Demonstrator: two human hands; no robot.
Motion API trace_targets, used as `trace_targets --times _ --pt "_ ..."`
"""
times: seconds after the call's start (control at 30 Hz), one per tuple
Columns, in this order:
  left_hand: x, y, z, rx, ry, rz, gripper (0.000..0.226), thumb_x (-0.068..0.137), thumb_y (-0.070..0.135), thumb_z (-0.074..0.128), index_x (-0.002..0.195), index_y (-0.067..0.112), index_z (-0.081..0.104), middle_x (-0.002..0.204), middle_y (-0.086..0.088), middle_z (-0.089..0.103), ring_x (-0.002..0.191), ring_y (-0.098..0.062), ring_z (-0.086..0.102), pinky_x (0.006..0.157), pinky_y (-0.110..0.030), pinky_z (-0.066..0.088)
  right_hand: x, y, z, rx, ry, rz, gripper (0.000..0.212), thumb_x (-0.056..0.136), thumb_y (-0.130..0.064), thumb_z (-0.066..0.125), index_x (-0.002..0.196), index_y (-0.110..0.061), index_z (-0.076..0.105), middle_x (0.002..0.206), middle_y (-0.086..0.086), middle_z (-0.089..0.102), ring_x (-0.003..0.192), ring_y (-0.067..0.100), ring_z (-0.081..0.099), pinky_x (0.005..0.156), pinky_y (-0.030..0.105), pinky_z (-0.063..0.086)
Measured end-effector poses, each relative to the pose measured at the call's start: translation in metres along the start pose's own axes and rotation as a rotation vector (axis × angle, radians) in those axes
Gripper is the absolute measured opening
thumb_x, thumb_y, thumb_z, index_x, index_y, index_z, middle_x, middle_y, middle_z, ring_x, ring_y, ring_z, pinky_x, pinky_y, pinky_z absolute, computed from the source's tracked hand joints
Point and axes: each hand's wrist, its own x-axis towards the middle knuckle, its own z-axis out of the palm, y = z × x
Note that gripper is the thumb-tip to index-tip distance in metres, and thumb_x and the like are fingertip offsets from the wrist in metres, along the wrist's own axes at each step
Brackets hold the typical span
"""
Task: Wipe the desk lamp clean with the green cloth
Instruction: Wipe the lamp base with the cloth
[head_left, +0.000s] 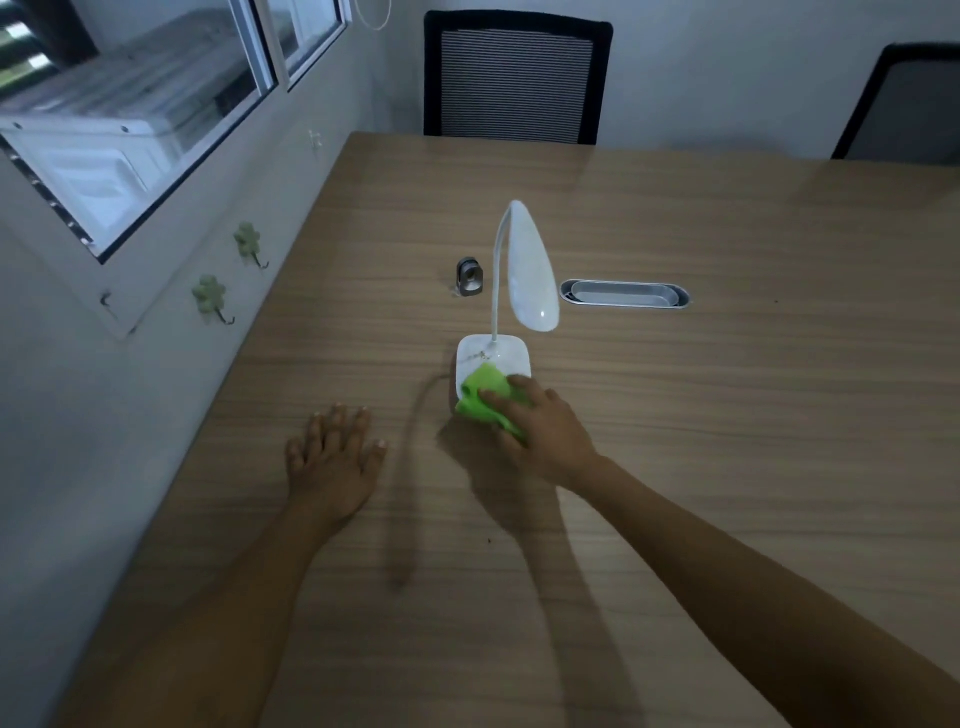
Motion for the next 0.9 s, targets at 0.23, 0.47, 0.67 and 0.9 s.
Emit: trace_targets --times 0.23,0.47,0.67,0.9 --pt "0.0 -0.002 0.007 -0.008 0.075 0.01 0.059 0.092 0.058 0.017 0.148 0.04 0.011 0.162 0.003 0.006 0.149 -0.026 0.001 0.117 -0.053 0.003 0.017 -0.001 0.002 -0.061 -0.009 0.234 0.047 0.085 -0.037 0.048 0.131 -0.027 0.049 0.138 0.018 0.046 0.088 0.045 0.058 0.078 0.047 0.052" --pt "-0.002 -0.002 0.013 0.011 0.186 0.019 0.061 0.088 0.056 0.018 0.146 0.037 0.023 0.16 0.001 0.021 0.147 -0.029 0.015 0.115 -0.054 0.012 0.008 -0.029 0.01 -0.13 0.013 -0.039 0.05 0.077 -0.042 0.039 0.123 -0.031 0.055 0.127 0.017 0.058 0.07 0.04 0.06 0.064 0.044 0.052" --pt "-0.001 -0.003 0.014 0.021 0.19 0.026 0.062 0.089 0.056 0.016 0.147 0.036 0.021 0.16 -0.001 0.018 0.148 -0.029 0.012 0.116 -0.054 0.01 0.043 -0.027 -0.004 -0.121 -0.033 0.217 0.046 0.088 -0.033 0.048 0.134 -0.026 0.044 0.138 0.016 0.043 0.093 0.044 0.056 0.083 0.045 0.046" --pt "-0.001 -0.003 0.015 0.021 0.216 0.024 0.062 0.088 0.057 0.014 0.146 0.038 0.022 0.159 0.0 0.022 0.147 -0.029 0.015 0.115 -0.054 0.014 0.039 -0.051 0.005 -0.09 -0.039 0.044 0.043 0.088 -0.033 0.053 0.13 -0.023 0.047 0.128 0.012 0.053 0.095 0.04 0.057 0.076 0.042 0.047"
